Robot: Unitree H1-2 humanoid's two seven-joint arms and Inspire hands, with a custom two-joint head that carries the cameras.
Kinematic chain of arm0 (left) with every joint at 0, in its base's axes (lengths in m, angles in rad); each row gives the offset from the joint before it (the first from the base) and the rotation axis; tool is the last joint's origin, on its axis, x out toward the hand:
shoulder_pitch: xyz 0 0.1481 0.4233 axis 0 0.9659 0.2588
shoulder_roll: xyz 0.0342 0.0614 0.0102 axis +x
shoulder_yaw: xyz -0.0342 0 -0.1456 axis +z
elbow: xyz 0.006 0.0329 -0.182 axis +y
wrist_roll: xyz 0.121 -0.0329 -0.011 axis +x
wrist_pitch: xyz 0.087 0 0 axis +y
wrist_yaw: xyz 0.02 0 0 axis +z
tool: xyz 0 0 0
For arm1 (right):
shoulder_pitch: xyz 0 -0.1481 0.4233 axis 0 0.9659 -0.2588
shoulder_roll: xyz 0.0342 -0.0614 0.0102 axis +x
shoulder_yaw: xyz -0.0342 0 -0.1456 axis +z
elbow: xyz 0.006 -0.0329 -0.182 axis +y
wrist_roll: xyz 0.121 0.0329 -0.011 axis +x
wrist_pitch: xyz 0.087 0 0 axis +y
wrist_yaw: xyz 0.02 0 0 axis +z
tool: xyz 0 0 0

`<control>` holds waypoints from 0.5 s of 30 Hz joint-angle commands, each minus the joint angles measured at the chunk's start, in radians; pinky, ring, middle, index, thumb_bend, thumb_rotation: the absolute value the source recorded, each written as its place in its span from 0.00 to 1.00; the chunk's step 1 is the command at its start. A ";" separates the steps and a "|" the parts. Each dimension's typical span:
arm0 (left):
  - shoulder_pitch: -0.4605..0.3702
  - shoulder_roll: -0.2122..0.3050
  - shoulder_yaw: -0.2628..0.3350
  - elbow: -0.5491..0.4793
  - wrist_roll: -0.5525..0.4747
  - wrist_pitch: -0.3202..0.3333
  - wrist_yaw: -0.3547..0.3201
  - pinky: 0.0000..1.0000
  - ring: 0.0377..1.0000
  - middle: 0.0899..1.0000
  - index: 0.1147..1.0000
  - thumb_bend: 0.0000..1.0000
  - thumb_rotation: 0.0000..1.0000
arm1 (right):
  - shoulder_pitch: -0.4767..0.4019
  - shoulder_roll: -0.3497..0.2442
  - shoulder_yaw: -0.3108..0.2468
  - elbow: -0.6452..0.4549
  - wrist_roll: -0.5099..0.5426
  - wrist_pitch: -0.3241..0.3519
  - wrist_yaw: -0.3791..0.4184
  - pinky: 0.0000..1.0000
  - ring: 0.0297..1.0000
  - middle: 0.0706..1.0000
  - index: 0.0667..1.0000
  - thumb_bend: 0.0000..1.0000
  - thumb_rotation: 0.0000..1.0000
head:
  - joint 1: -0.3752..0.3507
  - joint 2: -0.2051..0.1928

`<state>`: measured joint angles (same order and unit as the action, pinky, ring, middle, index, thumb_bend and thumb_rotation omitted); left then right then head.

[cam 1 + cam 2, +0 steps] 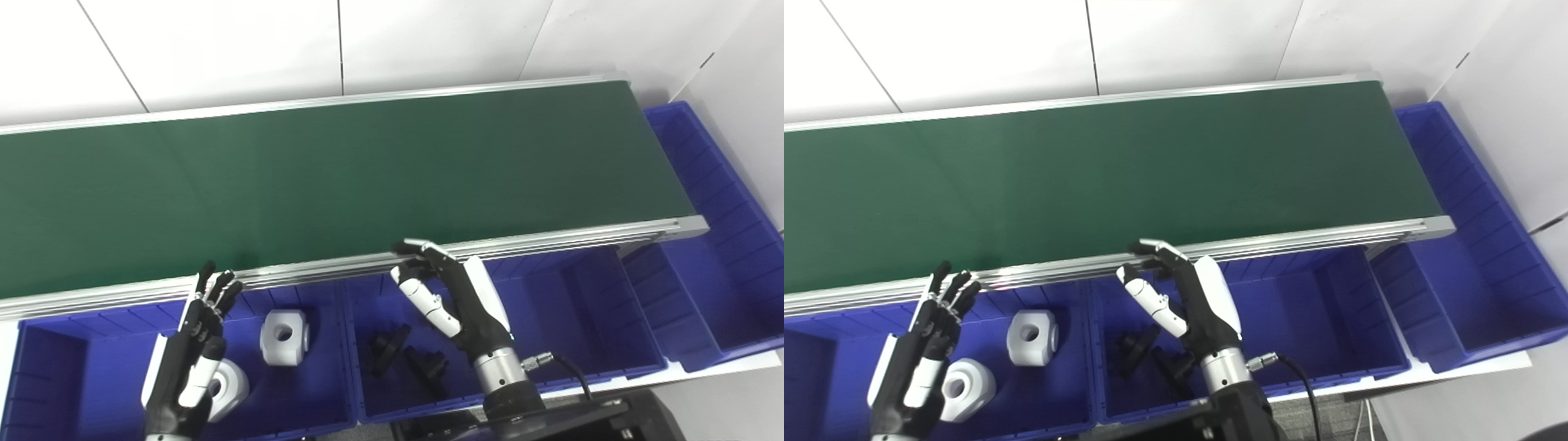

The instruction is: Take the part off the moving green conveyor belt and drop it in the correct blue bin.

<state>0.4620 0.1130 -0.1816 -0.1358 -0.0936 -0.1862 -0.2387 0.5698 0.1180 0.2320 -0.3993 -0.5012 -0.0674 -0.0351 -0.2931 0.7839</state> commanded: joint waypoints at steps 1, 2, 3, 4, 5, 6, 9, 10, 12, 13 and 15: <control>0.027 -0.031 -0.034 -0.081 0.084 -0.127 0.021 0.94 0.91 0.94 1.00 0.76 0.76 | 0.158 0.040 0.109 0.160 0.069 -0.402 -0.206 0.71 0.75 0.80 0.76 0.71 0.98 | 0.019 -0.003; 0.029 -0.035 -0.036 -0.079 0.089 -0.131 0.022 0.93 0.91 0.94 1.00 0.76 0.76 | 0.151 0.029 0.112 0.172 0.072 -0.402 -0.212 0.71 0.75 0.80 0.76 0.72 0.98 | 0.026 -0.005; 0.031 -0.040 -0.038 -0.076 0.092 -0.137 0.024 0.92 0.90 0.93 1.00 0.77 0.75 | 0.148 0.022 0.113 0.179 0.072 -0.402 -0.215 0.71 0.76 0.81 0.77 0.73 0.98 | 0.033 -0.007; 0.032 -0.045 -0.040 -0.074 0.095 -0.141 0.025 0.92 0.90 0.93 1.00 0.77 0.75 | 0.148 0.018 0.111 0.183 0.073 -0.401 -0.211 0.72 0.77 0.82 0.78 0.73 0.98 | 0.043 -0.010; 0.034 -0.049 -0.043 -0.073 0.101 -0.142 0.027 0.91 0.90 0.92 1.00 0.77 0.74 | 0.148 0.011 0.110 0.185 0.075 -0.399 -0.212 0.73 0.78 0.83 0.80 0.75 0.99 | 0.055 -0.015; 0.036 -0.051 -0.046 -0.073 0.106 -0.143 0.030 0.91 0.90 0.92 1.00 0.77 0.74 | 0.148 0.006 0.112 0.186 0.075 -0.400 -0.216 0.75 0.79 0.84 0.81 0.76 1.00 | 0.055 -0.015; 0.040 -0.059 -0.050 -0.070 0.125 -0.156 0.041 0.87 0.88 0.91 1.00 0.79 0.75 | 0.149 -0.006 0.114 0.191 0.079 -0.401 -0.223 0.79 0.82 0.86 0.83 0.77 1.00 | 0.069 -0.025; 0.041 -0.061 -0.052 -0.066 0.125 -0.162 0.042 0.87 0.88 0.91 1.00 0.79 0.74 | 0.149 -0.010 0.116 0.192 0.082 -0.401 -0.224 0.79 0.83 0.87 0.84 0.77 1.00 | 0.069 -0.025; 0.041 -0.062 -0.056 -0.062 0.130 -0.167 0.044 0.86 0.88 0.91 1.00 0.79 0.75 | 0.150 -0.018 0.117 0.194 0.081 -0.401 -0.225 0.80 0.84 0.88 0.84 0.76 1.00 | 0.076 -0.029; 0.042 -0.062 -0.059 -0.068 0.137 -0.162 0.045 0.86 0.88 0.91 1.00 0.79 0.75 | 0.150 -0.020 0.116 0.195 0.077 -0.400 -0.226 0.80 0.84 0.88 0.85 0.76 1.00 | 0.085 -0.033; 0.043 -0.061 -0.063 -0.069 0.144 -0.163 0.049 0.86 0.88 0.91 1.00 0.79 0.75 | 0.150 -0.024 0.114 0.197 0.075 -0.397 -0.224 0.81 0.84 0.88 0.85 0.76 1.00 | 0.091 -0.038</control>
<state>0.5003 0.0536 -0.2381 -0.1842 0.0389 -0.3137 -0.1997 0.7195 0.0682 0.3203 -0.1852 -0.4207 -0.4114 -0.2479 -0.2025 0.7456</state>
